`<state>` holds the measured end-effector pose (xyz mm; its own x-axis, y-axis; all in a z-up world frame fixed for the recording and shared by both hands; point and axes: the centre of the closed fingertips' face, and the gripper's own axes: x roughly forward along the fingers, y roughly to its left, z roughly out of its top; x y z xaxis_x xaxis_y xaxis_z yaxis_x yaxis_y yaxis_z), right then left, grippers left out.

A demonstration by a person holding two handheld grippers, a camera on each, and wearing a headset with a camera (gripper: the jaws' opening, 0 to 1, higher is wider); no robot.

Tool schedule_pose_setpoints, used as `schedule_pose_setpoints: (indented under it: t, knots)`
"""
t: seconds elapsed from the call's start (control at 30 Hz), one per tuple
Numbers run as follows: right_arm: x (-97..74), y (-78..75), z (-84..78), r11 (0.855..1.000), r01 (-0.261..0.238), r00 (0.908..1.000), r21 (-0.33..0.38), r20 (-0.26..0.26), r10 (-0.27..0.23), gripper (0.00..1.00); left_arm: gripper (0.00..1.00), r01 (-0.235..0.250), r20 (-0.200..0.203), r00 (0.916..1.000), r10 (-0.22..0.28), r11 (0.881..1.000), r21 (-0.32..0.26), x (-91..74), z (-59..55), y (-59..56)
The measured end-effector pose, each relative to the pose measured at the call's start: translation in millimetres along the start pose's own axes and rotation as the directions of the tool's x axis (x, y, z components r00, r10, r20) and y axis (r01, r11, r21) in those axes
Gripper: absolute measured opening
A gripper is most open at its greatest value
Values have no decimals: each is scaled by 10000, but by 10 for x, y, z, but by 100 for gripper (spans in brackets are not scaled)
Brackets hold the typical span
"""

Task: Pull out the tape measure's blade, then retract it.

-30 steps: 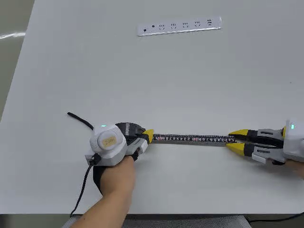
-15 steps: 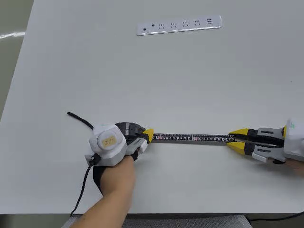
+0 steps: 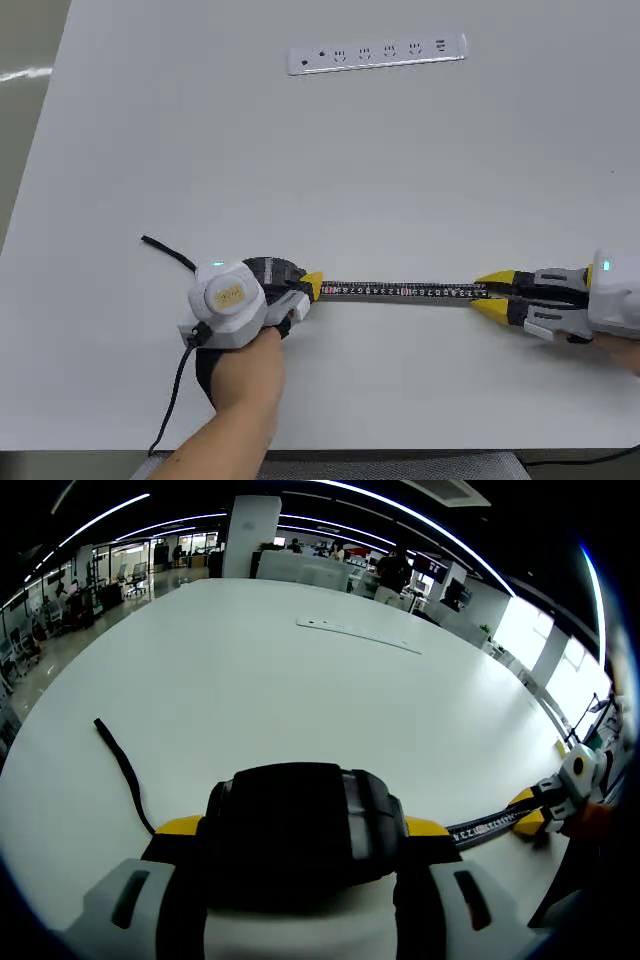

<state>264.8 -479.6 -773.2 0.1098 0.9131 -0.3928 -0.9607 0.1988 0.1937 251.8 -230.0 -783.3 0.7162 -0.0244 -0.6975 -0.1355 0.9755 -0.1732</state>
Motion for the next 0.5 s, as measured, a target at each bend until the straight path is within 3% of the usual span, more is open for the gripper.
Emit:
schedule_pose_setpoints:
  t: [0.5]
  knots:
    - [178,7,64,9996,-188,9998,-207,-51,187,13,73,1,-17,10000,-1,10000,-35,-2,-3,-5]
